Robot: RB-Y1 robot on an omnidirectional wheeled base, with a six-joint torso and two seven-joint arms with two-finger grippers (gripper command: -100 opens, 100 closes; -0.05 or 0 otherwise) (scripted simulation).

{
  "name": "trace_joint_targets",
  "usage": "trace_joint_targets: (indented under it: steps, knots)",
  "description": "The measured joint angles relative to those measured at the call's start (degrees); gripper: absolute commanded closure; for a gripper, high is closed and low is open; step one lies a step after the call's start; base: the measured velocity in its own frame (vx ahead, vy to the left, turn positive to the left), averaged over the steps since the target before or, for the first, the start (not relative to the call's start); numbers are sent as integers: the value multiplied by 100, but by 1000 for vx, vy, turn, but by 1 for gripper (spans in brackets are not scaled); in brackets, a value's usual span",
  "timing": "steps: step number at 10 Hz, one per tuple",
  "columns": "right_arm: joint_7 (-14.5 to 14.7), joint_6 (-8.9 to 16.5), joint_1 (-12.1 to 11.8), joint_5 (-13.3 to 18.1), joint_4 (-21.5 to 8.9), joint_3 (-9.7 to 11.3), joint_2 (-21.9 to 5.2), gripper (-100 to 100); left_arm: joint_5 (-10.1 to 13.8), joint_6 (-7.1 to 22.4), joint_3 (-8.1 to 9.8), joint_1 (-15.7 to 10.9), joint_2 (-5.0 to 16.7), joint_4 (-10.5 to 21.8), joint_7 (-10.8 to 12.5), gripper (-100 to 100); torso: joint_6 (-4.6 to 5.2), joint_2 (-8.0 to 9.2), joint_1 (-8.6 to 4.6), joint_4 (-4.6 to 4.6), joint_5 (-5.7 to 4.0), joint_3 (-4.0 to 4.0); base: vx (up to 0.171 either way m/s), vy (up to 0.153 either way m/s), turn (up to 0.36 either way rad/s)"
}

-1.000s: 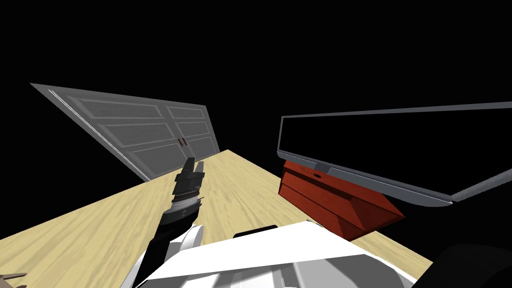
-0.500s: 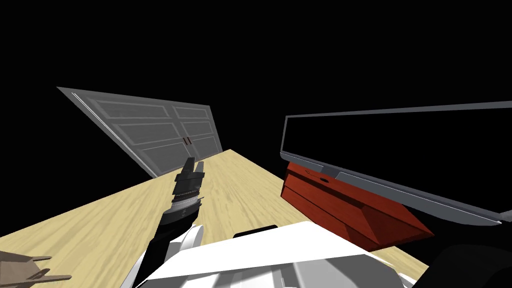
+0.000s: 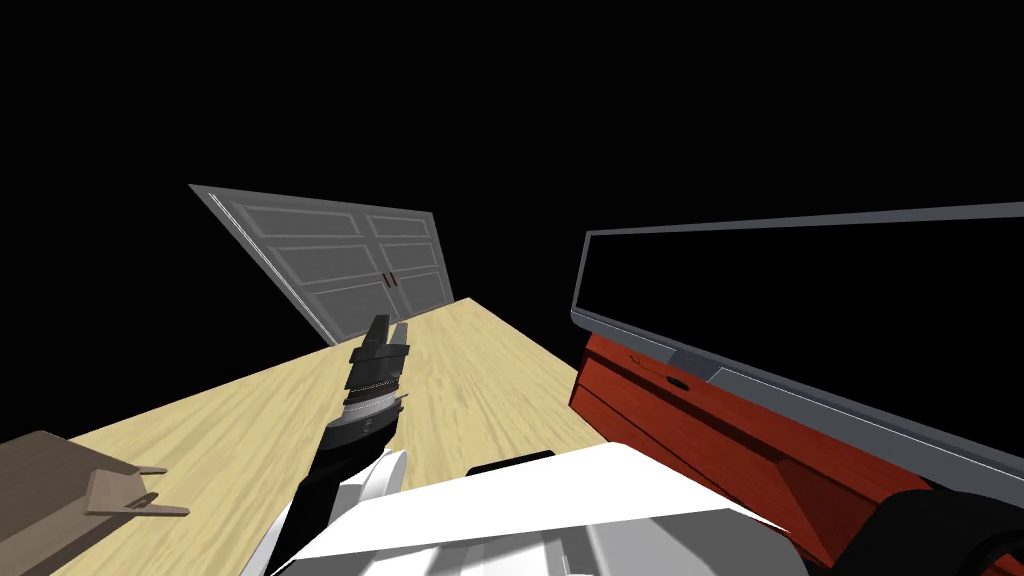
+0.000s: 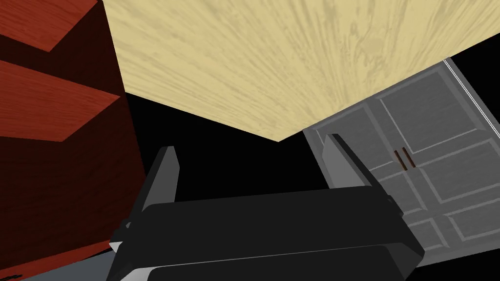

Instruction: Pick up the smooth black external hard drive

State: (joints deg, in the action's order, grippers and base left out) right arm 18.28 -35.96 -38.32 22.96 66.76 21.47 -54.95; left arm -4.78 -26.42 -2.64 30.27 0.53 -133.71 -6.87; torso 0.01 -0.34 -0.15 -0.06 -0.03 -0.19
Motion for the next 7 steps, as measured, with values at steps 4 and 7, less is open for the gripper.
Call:
trace_joint_targets:
  steps: [4,7]
  knots:
    - [37,-12,-6,61,-511,57,-68,-100,0,0,-1,-1,0,0,0,0,-5,17,6,6,5,12,27,-21,88]
    - [132,-47,-61,156,-1007,107,-269,-100,0,0,0,1,0,0,0,0,-2,-19,-13,-3,-3,-10,138,-90,167]
